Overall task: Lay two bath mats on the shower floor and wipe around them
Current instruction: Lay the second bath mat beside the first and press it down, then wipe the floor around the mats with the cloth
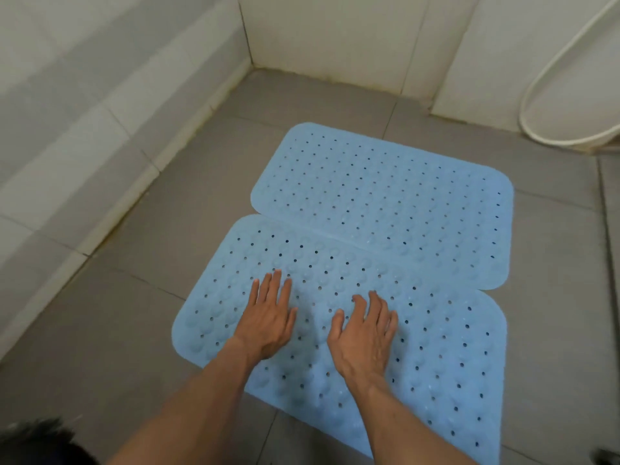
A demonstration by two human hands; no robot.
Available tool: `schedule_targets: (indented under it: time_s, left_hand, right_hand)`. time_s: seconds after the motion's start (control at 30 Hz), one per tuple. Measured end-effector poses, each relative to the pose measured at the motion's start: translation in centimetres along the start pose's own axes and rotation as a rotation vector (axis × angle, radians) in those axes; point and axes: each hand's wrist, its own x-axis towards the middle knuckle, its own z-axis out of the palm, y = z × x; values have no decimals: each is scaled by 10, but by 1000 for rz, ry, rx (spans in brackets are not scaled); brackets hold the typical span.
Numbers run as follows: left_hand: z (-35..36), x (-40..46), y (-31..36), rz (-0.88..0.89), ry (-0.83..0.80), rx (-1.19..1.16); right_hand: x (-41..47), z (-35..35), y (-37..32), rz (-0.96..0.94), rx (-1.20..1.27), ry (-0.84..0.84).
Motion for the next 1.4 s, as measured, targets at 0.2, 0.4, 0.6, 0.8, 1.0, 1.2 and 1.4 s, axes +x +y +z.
schedule_targets:
  time_s: [0.2, 0.4, 0.6, 0.8, 1.0, 1.2, 1.4]
  left_hand:
    - [-151, -31, 36, 6, -29, -40]
    - [-311, -59, 78, 57, -61, -36]
    - [-452, -86, 113, 18, -41, -88]
    - [-559, -109, 139, -44, -2, -140]
    - [-630, -140, 130, -116, 60, -165]
    - [-681, -176, 86, -261, 128, -190]
    - [-733, -238, 19, -446, 254, -152]
  right_hand:
    - [17, -160, -25, 3, -6, -40]
    - [19, -327, -45, 36, -53, -127]
    - [24, -473, -72, 25, -80, -156]
    - [38, -585, -94, -11, -34, -256]
    - [45, -658, -126, -66, -39, -341]
    - [33, -688, -199, -152, -14, -438]
    - [-7, -705, -304, -335, 51, -482]
